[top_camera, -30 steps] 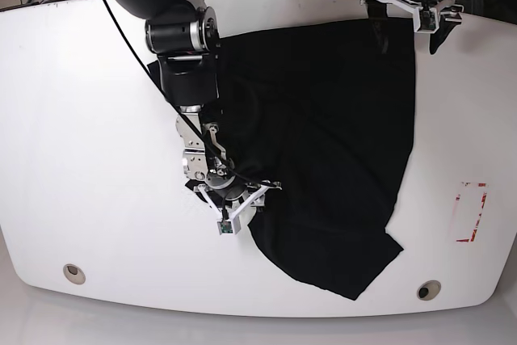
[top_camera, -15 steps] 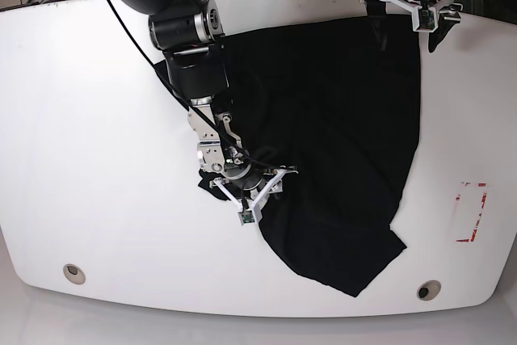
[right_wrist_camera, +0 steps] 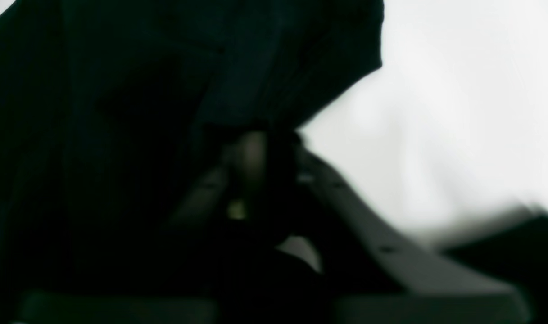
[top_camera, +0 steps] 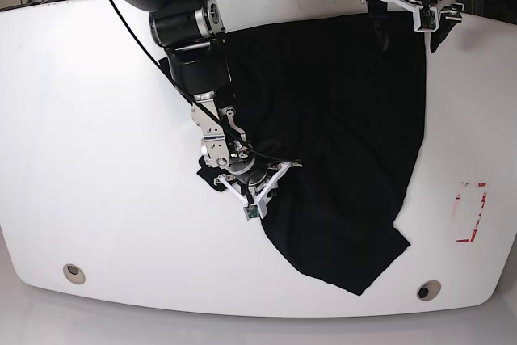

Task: Layout the t-shirt on the table in an organized manner, then fold the t-shirt properly
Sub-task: 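Grasp the bunched t-shirt fabric with the right gripper, then lower the left gripper and pinch the t-shirt's opposite corner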

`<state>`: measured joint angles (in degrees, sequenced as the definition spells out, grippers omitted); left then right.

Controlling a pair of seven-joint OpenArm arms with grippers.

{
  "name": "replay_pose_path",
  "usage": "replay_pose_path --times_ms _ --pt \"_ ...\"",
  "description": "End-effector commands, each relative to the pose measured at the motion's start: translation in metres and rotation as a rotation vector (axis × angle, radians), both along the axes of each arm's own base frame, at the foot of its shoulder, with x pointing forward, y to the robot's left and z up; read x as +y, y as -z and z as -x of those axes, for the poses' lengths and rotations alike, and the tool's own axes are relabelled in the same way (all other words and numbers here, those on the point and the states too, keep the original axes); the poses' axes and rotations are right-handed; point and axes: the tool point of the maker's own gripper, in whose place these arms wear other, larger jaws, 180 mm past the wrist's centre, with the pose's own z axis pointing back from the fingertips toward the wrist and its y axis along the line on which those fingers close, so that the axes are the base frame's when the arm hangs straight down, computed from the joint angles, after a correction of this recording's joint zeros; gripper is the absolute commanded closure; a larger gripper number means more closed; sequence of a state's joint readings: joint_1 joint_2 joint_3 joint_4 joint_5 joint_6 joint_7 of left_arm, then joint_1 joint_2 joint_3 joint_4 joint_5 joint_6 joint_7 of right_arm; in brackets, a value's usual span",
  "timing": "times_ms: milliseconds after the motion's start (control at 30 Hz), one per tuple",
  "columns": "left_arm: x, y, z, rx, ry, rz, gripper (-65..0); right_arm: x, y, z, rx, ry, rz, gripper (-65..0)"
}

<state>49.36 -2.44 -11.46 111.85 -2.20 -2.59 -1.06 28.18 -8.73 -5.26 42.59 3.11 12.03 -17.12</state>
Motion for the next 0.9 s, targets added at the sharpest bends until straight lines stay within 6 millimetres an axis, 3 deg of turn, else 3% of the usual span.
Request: replay_pose_path --times_ms 0,200,433,633,867 --pt "0.002 -0.011 -0.004 -0.038 0.020 -0.017 -56.0 0.003 -0.019 -0.014 -0.051 -0.004 -0.009 0.0" --pt "0.002 -0.009 -0.003 -0.024 0.019 -0.015 -56.0 -0.007 -0.025 -0.019 -0.070 0.004 0.006 0.0" --pt "0.002 -0.001 0.001 0.023 0.014 -0.010 -56.2 -0.032 -0.064 -0.032 -0.165 0.024 0.042 0.0" --pt "0.003 0.003 -0.001 0.050 0.007 -0.007 -56.2 -0.052 -0.113 -0.038 -0.253 0.033 0.082 0.0" --pt "0.005 0.009 -0.007 0.087 -0.012 -0.002 -56.2 -0.067 -0.147 -0.039 -0.314 0.037 0.124 0.0"
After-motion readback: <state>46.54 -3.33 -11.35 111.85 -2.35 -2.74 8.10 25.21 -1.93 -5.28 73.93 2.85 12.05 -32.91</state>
